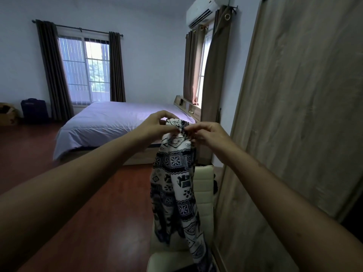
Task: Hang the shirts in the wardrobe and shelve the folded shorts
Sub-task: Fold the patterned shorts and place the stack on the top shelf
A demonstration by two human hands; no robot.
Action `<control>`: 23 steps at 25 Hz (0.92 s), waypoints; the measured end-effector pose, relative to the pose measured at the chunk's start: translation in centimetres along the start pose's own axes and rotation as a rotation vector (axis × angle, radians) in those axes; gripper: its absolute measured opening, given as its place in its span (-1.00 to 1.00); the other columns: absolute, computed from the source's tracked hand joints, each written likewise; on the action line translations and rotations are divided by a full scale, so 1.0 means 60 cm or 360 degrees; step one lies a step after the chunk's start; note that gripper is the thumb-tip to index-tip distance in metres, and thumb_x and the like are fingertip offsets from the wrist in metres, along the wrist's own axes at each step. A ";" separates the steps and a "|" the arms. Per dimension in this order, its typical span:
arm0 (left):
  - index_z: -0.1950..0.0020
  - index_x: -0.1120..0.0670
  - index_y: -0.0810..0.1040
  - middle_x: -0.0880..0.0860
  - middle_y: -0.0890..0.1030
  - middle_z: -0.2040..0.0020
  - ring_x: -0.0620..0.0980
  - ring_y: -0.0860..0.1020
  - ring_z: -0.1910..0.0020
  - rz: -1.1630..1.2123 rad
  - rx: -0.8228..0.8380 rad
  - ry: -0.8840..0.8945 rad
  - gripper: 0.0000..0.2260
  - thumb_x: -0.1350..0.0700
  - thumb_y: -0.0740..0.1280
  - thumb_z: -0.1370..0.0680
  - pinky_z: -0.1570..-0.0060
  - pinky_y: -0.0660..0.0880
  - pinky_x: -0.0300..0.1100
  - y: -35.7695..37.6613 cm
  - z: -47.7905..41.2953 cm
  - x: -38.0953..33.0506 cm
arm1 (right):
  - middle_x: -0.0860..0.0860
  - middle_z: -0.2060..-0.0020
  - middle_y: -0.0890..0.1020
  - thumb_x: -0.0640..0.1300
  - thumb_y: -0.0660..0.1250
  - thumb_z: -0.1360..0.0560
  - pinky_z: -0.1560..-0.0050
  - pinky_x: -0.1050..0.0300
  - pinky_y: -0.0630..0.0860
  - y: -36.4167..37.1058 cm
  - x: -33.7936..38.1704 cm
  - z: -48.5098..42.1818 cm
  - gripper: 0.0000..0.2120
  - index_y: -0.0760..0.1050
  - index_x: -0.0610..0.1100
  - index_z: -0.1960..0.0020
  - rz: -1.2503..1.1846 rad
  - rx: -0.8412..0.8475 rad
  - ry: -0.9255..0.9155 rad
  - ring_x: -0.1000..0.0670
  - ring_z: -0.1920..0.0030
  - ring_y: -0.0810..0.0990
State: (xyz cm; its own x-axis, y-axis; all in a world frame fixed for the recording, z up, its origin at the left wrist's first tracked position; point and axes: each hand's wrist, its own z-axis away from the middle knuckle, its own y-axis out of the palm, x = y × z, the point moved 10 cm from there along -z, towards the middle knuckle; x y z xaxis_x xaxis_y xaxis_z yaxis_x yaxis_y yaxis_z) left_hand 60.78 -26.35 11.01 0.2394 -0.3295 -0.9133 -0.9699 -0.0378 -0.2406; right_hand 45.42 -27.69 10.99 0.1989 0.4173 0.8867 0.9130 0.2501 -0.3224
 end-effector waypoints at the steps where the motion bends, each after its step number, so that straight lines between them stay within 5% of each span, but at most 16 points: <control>1: -0.09 0.16 0.50 0.21 0.63 0.14 0.01 0.62 0.21 0.0027 0.0008 0.0020 -0.81 0.32 0.36 -0.50 0.11 0.50 -0.11 -0.002 0.001 -0.003 | -0.11 -0.09 0.52 -0.32 0.24 -0.53 -0.04 0.19 0.54 -0.014 0.001 -0.004 -0.79 0.54 -0.21 -0.12 0.0192 -0.0068 -0.0071 -0.01 -0.05 0.51; 3: -0.06 0.08 0.50 0.10 0.63 0.19 -0.08 0.61 0.26 0.0083 0.0068 0.0061 -0.81 0.33 0.29 -0.54 0.21 0.43 -0.17 -0.004 0.005 -0.016 | -0.07 -0.22 0.41 -0.19 0.39 -0.46 -0.01 0.28 0.45 -0.037 -0.026 -0.014 -0.60 0.39 -0.17 -0.26 0.0304 -0.0094 -0.0028 0.02 -0.16 0.43; 5: -0.13 0.01 0.48 0.07 0.61 0.16 -0.12 0.58 0.23 0.0126 0.0163 0.0102 -0.77 0.29 0.26 -0.56 0.23 0.37 -0.17 -0.009 0.007 -0.023 | -0.04 -0.22 0.46 -0.19 0.40 -0.45 0.00 0.23 0.46 -0.037 -0.072 -0.016 -0.46 0.28 -0.17 -0.36 -0.0125 0.0088 0.0213 0.04 -0.15 0.50; 7: -0.28 -0.01 0.45 0.10 0.60 0.05 -0.10 0.56 0.11 0.0075 0.0222 0.0095 -0.68 0.25 0.26 -0.56 0.19 0.33 -0.14 -0.017 0.004 -0.013 | -0.02 -0.05 0.60 -0.26 0.37 -0.45 0.07 0.18 0.54 -0.024 -0.095 -0.012 -0.61 0.40 -0.18 -0.26 -0.0422 0.0269 0.0318 0.07 0.02 0.62; 11: -0.22 0.18 0.48 0.09 0.59 -0.04 -0.06 0.53 -0.01 -0.0111 0.0330 0.0068 -0.78 0.25 0.26 -0.58 -0.03 0.45 -0.14 -0.009 -0.010 0.055 | -0.02 0.13 0.63 -0.30 0.35 -0.46 0.10 0.22 0.55 -0.039 -0.092 -0.020 -0.83 0.51 -0.10 -0.01 -0.0166 0.0107 0.0116 0.04 0.12 0.60; 13: -0.19 0.22 0.48 0.14 0.53 -0.01 -0.01 0.46 0.02 -0.0182 0.0284 0.0062 -0.78 0.18 0.29 -0.58 -0.01 0.39 -0.09 -0.014 -0.025 0.103 | 0.02 0.13 0.61 -0.29 0.37 -0.46 0.14 0.30 0.51 -0.040 -0.095 -0.026 -0.80 0.50 -0.08 -0.04 -0.0009 0.0060 0.0043 0.10 0.12 0.58; 17: -0.19 0.29 0.41 0.30 0.53 -0.10 0.06 0.49 -0.09 -0.0274 0.0213 0.0005 -0.73 0.24 0.34 -0.54 -0.18 0.43 0.05 0.000 -0.060 0.187 | 0.01 -0.04 0.62 -0.18 0.42 -0.44 -0.18 0.13 0.48 -0.036 -0.140 -0.037 -0.62 0.48 -0.09 -0.23 0.0182 0.0060 0.0026 0.04 -0.08 0.57; 19: -0.18 0.30 0.39 0.23 0.56 -0.08 0.01 0.52 -0.11 -0.0246 0.0220 -0.0002 -0.75 0.35 0.31 -0.52 -0.19 0.47 0.00 0.019 -0.066 0.213 | 0.07 -0.01 0.61 -0.19 0.42 -0.44 -0.16 0.21 0.50 -0.043 -0.163 -0.035 -0.60 0.45 -0.09 -0.26 0.0182 0.0018 0.0058 0.12 -0.03 0.57; 23: -0.17 0.27 0.41 0.14 0.56 -0.11 -0.05 0.53 -0.12 -0.0117 0.0347 0.0045 -0.73 0.33 0.34 -0.50 -0.20 0.49 -0.05 0.073 -0.044 0.238 | 0.00 -0.07 0.62 -0.21 0.45 -0.41 -0.27 0.00 0.49 -0.052 -0.214 -0.010 -0.59 0.46 -0.03 -0.22 0.0248 -0.0002 0.0041 0.08 -0.11 0.57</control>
State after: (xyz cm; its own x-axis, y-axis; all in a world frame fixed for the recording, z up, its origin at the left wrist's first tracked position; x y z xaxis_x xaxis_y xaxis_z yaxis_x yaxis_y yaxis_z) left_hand 59.81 -33.74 -2.24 0.3048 -0.3595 -0.8819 -0.9165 0.1410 -0.3743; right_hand 40.25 -34.36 0.84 0.3473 0.4285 0.8341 0.8707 0.1829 -0.4565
